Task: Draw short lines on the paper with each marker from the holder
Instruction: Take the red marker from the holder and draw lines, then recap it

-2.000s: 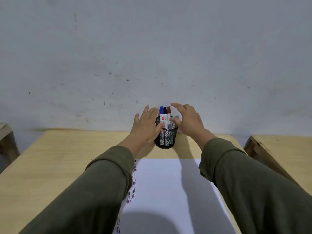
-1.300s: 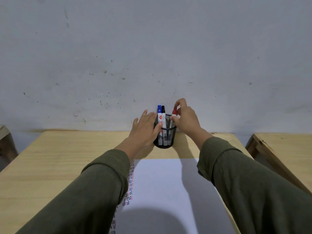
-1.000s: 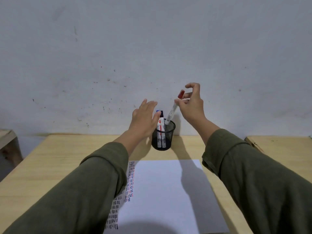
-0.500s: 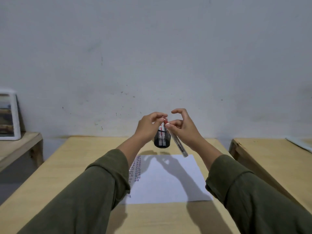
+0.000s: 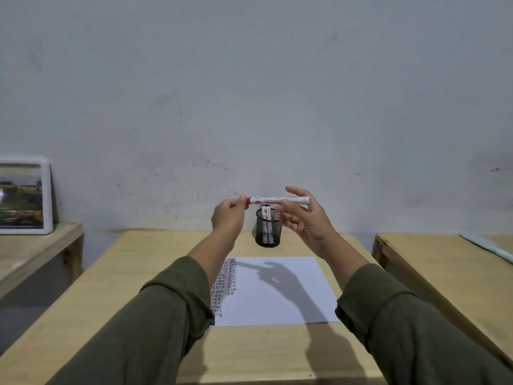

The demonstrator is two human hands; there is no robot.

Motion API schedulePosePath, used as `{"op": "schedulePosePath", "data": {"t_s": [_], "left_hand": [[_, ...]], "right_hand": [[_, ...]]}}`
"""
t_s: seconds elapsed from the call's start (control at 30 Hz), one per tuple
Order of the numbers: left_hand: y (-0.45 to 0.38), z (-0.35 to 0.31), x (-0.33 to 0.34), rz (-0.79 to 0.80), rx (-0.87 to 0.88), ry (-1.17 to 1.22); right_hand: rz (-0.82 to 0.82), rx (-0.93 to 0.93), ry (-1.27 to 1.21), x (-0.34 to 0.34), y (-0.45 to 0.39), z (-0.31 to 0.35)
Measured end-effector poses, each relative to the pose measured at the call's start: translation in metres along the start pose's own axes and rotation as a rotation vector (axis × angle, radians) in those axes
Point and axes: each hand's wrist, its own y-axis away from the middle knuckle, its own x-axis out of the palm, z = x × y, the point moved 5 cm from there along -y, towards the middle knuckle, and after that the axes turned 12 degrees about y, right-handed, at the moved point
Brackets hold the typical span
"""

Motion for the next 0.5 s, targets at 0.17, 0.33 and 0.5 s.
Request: {"op": "schedulePosePath", "data": {"t_s": [0.17,0.33,0.5], "left_hand": [[0.006,-0.003,0.012,0.092,0.002,0.080],[0.011,0.000,0.019,0.275,-0.097,0.362],[0.010,0.005,0.024,0.355,-0.170,0.574]], "right_hand": [[-0.017,0.015,-0.123,0.016,-0.004,-0.008],[-0.019,0.038,-0.237,0.022,-0.007,-0.017],[-0.048,0.084,-0.333,0.025,-0.011,-0.025]]}}
